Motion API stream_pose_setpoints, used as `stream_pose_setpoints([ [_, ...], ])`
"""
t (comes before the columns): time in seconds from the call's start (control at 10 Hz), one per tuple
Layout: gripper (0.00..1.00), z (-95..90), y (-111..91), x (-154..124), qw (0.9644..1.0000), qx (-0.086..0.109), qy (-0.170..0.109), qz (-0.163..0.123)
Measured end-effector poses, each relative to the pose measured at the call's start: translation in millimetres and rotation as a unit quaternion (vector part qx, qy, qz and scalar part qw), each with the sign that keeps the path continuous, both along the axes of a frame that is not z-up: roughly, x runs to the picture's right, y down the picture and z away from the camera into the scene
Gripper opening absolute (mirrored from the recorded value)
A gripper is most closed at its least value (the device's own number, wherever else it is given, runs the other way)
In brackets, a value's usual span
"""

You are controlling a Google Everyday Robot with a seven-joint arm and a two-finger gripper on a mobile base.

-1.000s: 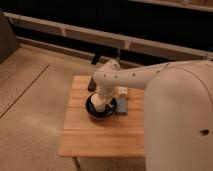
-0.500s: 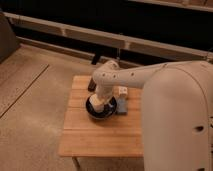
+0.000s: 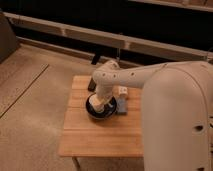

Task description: Place the ceramic cup in the ceramic bowl

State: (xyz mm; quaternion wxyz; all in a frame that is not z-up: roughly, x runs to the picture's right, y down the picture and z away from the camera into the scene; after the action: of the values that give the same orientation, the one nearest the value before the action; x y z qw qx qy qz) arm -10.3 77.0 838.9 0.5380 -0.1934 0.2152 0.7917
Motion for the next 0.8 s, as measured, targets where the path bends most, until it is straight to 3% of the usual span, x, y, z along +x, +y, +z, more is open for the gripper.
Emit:
stream_pose_setpoints([
  [0.2, 0.80, -0.2, -1, 0, 1.0000, 0.001, -0.001, 0.001],
  [0.4, 0.80, -4.7, -10, -3, 0.9999, 0.014, -0.003, 0.005],
  [0.7, 0.80, -23.3, -47, -18, 0.9978, 0.063, -0.016, -0.008],
  [0.8, 0.80, -34.8, -68, -34, 0.9955, 0.089, -0.030, -0.014],
])
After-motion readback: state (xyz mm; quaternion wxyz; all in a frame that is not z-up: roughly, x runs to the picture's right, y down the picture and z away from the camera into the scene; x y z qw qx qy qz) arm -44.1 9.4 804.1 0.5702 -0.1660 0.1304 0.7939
